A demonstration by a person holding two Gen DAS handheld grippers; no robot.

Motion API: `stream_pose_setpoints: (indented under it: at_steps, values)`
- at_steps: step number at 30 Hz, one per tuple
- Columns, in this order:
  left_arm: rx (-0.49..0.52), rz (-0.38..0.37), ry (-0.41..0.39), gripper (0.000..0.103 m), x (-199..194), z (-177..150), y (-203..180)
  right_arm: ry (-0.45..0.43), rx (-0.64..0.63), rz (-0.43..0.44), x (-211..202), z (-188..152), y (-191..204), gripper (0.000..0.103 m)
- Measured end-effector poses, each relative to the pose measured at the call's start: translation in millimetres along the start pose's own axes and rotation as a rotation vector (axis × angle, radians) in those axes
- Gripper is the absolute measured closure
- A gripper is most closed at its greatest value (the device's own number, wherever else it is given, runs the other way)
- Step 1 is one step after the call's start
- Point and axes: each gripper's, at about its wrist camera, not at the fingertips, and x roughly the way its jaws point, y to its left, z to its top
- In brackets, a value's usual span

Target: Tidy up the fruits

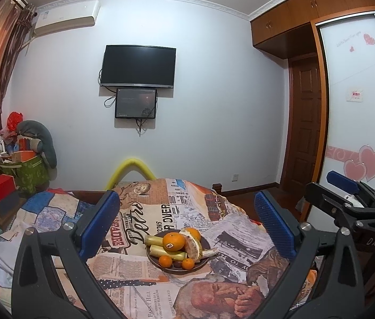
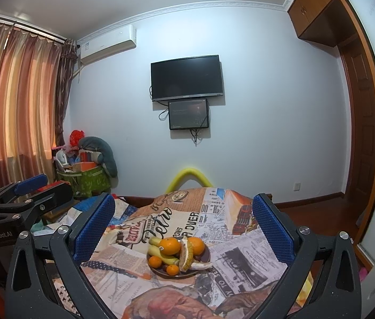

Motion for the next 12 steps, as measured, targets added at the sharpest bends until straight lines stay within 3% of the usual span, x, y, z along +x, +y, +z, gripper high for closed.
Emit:
stream_pose_setpoints:
  at_steps: [12]
  values:
    - [0.002,-0.004,0.004,0.000,2.1,-0.8,0.0,0.010,0.004,-0.005,5.3,-1.1,-2.5,0.000]
